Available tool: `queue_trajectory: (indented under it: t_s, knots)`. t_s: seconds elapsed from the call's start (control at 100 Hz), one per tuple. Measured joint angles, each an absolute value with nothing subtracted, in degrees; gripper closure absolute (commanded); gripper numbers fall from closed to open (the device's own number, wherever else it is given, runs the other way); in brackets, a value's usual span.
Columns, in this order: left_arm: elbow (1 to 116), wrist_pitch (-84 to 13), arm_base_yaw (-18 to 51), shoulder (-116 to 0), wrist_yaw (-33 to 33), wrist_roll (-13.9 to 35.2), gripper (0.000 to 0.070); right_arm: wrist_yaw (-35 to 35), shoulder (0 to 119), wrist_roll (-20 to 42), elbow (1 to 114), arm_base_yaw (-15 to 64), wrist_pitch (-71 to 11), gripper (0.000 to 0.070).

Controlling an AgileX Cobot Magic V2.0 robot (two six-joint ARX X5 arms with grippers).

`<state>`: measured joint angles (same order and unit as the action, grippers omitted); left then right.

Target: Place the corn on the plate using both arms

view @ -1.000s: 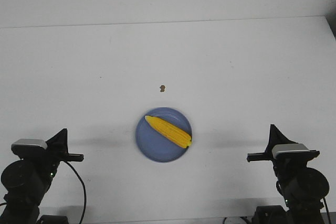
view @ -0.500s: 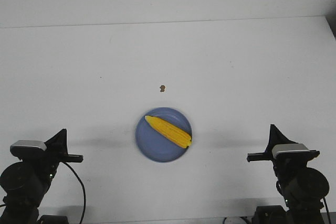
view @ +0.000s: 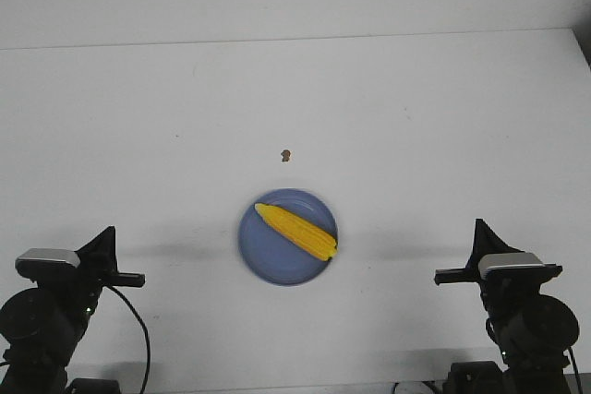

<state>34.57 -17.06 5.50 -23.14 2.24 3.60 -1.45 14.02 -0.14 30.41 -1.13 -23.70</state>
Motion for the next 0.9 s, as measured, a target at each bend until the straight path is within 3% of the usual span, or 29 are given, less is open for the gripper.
queue_trajectory:
  t_s: [0.32, 0.59, 0.9]
  knots:
    - [21.98, -2.44, 4.21, -12.01, 1.41, 0.97, 0.0685, -1.45, 14.02, -0.14, 30.41, -1.13, -23.7, 0.0698]
    - [8.51, -0.71, 3.49, -0.36, 1.41, 0.99, 0.0685, -1.45, 14.02, -0.14, 30.41, -1.13, -23.7, 0.0698]
    - [4.58, 5.37, 3.38, -0.3, 1.45, 0.99, 0.0685, -1.45, 14.02, -0.14, 30.41, -1.13, -23.7, 0.0698]
